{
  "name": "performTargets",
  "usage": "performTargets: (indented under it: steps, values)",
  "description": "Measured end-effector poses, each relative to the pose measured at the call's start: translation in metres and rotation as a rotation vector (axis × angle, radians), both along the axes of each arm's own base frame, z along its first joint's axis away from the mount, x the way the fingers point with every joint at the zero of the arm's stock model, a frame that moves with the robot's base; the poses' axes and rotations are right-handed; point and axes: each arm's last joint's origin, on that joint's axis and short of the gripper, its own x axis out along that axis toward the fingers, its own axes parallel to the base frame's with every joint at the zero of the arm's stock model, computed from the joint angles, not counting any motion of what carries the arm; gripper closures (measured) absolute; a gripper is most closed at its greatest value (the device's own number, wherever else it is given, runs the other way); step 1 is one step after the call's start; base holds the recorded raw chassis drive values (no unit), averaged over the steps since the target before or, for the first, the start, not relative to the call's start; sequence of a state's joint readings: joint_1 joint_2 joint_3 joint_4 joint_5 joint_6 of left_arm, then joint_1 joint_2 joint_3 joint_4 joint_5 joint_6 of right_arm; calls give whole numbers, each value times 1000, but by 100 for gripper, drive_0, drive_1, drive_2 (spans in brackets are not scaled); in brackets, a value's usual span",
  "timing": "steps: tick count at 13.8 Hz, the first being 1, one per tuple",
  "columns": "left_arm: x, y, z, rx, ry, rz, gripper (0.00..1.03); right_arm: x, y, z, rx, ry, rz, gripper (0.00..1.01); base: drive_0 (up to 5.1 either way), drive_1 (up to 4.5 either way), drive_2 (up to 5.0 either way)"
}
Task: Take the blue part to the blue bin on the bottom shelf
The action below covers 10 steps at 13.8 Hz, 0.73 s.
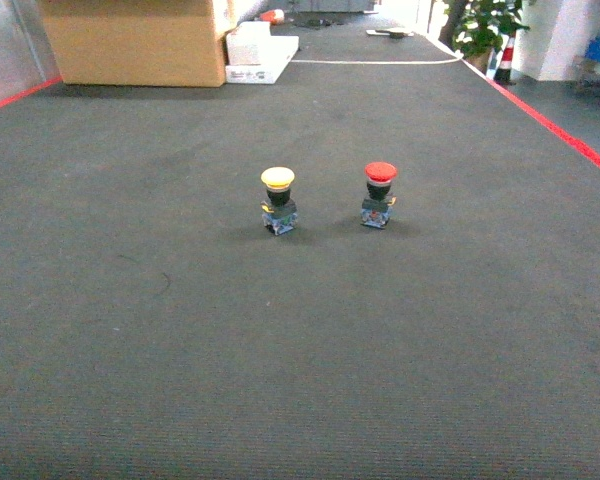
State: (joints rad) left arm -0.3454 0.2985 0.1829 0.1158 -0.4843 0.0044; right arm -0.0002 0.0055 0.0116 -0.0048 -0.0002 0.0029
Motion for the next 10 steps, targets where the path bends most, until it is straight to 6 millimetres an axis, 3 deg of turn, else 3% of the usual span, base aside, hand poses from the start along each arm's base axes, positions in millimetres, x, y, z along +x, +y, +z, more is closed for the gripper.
performTargets:
  steps: [10]
  values:
    - [-4,2,2,-4,-12,17,59,0,0,0,0,0,0,3,0,0,0]
